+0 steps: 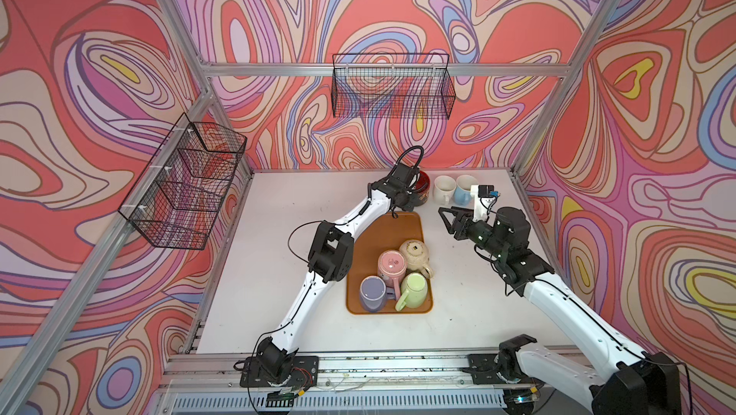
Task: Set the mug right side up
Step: 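Lower the upright black mug beside the white mug with the left gripper, then open the left gripper and draw it back while the right gripper moves over the tray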
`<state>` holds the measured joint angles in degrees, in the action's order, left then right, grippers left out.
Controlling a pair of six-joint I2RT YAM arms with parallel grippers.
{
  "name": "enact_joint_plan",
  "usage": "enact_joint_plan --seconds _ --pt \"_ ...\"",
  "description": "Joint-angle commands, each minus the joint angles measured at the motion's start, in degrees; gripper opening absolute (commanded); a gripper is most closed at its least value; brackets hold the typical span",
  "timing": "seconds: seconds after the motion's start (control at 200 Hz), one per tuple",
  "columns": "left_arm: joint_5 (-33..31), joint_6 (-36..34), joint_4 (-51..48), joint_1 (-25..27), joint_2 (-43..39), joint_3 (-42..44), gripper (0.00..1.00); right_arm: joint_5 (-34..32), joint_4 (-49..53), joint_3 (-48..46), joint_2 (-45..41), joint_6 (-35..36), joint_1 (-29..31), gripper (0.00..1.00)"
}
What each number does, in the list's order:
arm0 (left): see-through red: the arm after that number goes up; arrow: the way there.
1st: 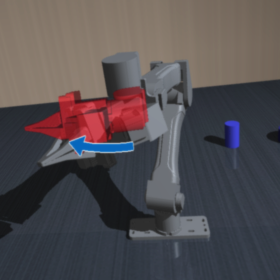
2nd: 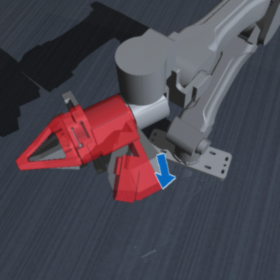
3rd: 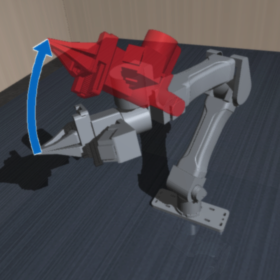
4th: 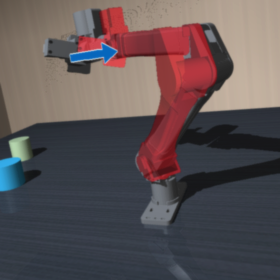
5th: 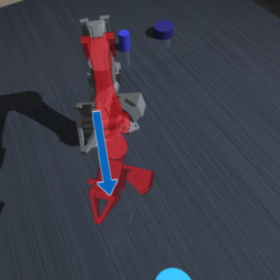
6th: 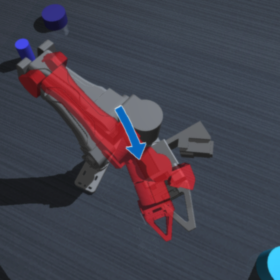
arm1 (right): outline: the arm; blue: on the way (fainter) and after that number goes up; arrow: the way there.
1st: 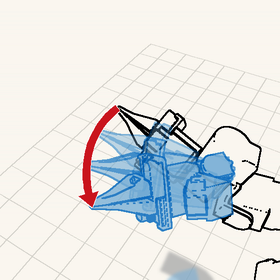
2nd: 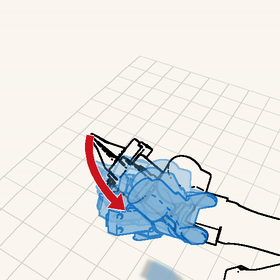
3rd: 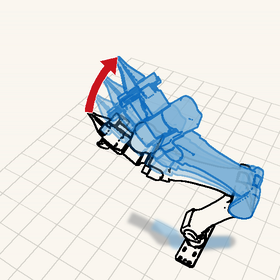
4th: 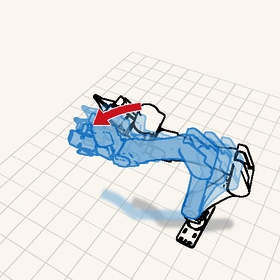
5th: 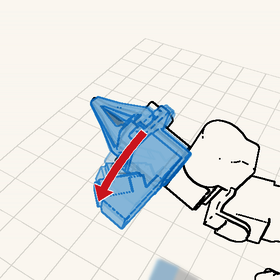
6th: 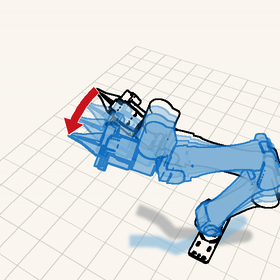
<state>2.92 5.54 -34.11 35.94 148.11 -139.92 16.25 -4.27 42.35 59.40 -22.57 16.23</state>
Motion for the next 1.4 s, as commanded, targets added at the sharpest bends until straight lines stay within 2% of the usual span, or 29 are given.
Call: enact_joint_plan --seconds 0.0,0.2,0.476,0.916,1.137,1.397 --pt "-0.2 -1.2 5.0 0.4 -0.3 -4.4 0.00 -0.6 -0.8 -0.8 0.1 0.2 0.4 0.54" --pt "-0.5 -1.1 4.8 0.7 -0.3 -4.4 0.00 -0.6 -0.7 -0.8 0.1 0.2 0.5 0.54" --pt "-2.0 -2.3 4.1 1.1 -1.2 -4.3 0.26 -0.6 -0.4 -0.6 -0.1 0.2 0.6 0.54" --pt "-3.4 -3.2 3.7 1.4 -3.6 -3.9 0.49 -0.8 1.5 0.7 -0.4 0.6 0.6 0.54" --pt "-4.9 -4.0 6.6 1.4 -12.8 5.2 0.62 -1.2 5.6 3.0 -0.8 1.8 1.1 0.54" --pt "-5.1 -1.9 10.8 1.4 -26.2 18.7 0.68 -1.5 15.4 6.8 -1.7 3.5 1.4 0.54"
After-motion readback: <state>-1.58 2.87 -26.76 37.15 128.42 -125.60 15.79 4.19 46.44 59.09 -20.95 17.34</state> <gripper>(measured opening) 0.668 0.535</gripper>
